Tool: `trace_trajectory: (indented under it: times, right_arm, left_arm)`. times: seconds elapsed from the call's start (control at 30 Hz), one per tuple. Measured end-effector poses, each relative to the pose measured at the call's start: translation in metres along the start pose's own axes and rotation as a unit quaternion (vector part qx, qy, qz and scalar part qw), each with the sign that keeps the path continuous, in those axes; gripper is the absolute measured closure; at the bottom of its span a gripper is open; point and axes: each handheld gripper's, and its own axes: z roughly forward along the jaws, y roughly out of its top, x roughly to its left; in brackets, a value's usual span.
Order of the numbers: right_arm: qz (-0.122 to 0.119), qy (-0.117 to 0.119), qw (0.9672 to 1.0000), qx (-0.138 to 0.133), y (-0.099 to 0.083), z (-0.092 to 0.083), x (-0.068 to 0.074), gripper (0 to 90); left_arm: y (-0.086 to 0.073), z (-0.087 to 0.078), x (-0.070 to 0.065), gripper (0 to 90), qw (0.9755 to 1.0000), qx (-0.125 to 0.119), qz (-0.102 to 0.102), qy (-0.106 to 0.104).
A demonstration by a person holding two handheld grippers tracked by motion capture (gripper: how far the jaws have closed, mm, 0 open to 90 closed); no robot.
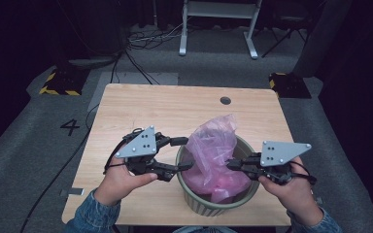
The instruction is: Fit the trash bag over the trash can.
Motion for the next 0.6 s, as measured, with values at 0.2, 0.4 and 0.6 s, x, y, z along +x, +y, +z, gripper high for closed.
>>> trace_trajectory:
  times: [0.2,0.4,0.6]
  right_arm:
    - [-0.011,0.002,0.9999,0.005,-0.002,0.004,0.008,90.0]
    - [-0.024,-0.007,0.9997,0.008,0.001,0.009,0.009,89.1]
    - [-0.033,-0.012,0.9993,0.01,0.001,0.006,0.009,88.5]
  left_arm:
    - [0.013,0.017,-0.004,35.4,0.9996,0.014,0.023,-0.009]
    - [0.026,0.044,-0.011,41.8,0.9969,0.058,0.028,-0.045]
    - [0.023,0.06,-0.004,55.6,0.995,0.075,-0.007,-0.065]
